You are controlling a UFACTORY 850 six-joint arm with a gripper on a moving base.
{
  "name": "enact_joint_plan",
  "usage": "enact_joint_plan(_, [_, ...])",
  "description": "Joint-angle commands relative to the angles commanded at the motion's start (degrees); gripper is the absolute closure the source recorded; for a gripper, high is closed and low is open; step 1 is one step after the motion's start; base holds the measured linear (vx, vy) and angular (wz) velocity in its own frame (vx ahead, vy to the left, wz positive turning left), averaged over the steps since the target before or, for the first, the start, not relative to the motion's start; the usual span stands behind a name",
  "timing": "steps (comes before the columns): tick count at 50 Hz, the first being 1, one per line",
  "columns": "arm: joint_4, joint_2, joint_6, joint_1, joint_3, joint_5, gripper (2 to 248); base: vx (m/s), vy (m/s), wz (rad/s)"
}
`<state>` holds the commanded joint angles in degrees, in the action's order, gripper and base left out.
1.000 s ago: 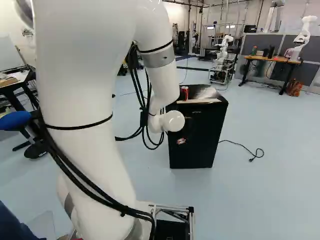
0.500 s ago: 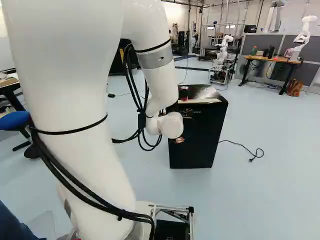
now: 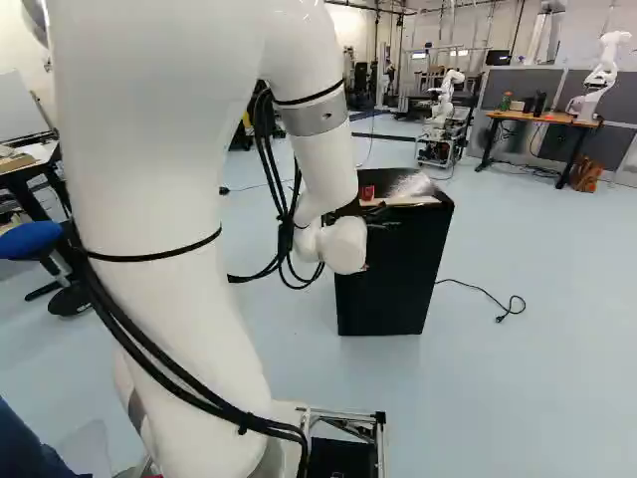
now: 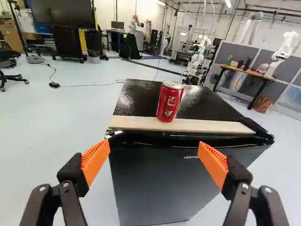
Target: Grab a drink from the fridge
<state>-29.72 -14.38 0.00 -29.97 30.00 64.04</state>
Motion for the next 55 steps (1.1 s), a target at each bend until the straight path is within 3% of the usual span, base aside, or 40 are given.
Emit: enact_joint_plan(55, [1.2,-13.2,0.0,3.1,16.6,0.6,3,0.0,0.0,0.0])
